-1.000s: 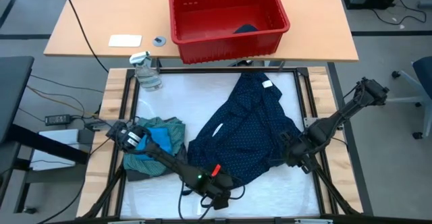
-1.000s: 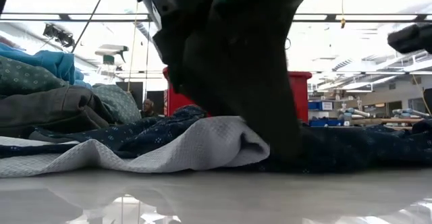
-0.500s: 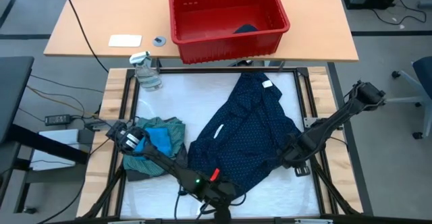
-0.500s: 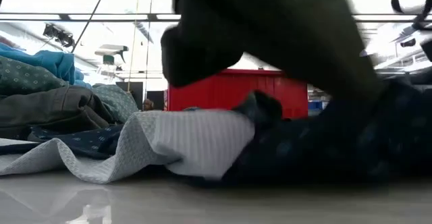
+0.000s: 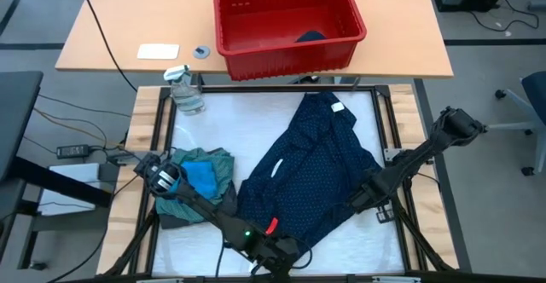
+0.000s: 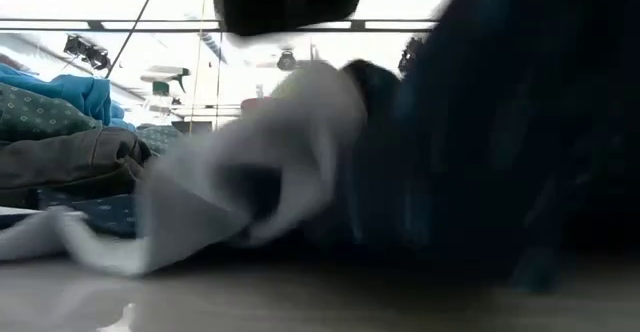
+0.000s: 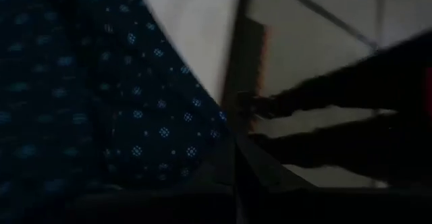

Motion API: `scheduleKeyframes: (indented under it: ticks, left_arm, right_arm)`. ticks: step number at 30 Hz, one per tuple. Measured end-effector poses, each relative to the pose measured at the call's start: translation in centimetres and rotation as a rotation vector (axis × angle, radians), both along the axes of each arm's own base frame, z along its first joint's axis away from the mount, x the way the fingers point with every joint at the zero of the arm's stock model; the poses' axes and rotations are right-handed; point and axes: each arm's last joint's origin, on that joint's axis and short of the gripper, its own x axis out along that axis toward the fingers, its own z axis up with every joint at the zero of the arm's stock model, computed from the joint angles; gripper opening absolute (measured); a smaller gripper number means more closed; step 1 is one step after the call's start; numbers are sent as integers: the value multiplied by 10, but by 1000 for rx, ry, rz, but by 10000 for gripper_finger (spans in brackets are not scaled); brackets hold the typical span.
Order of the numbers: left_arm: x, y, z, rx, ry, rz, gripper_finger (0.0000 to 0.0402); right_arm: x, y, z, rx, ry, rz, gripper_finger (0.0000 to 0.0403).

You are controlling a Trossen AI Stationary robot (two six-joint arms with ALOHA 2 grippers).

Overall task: Fold laundry
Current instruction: Fold the blue shirt

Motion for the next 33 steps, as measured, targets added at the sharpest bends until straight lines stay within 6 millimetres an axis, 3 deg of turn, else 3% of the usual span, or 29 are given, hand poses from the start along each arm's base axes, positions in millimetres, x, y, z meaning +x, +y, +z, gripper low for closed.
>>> scheduleKeyframes:
  ticks: [4,8,13,17,22,26,30,33]
  left_arm:
    - [5,-2,31,-41,-62,-17,1]
    - [6,10,42,-16,-1,19,0]
    - [2,25,57,0,119,124,0]
    - [-8,25,65,18,199,180,0]
    - [-29,28,65,85,387,288,0]
    - [-39,37,52,172,512,366,0]
    - [-34,53,33,238,547,419,0]
    - [-28,69,19,250,585,480,11]
  right_arm:
    - [3,-9,47,-16,23,81,7]
    - [17,-32,86,-68,-58,149,4]
    - [48,-77,110,-190,-129,169,3]
    - [84,-118,121,-301,-151,210,2]
    - [137,-163,117,-336,-269,117,2]
    - [171,-191,90,-376,-249,140,2]
    - [189,-226,59,-411,-158,110,4]
    - [195,-248,46,-464,-139,24,36]
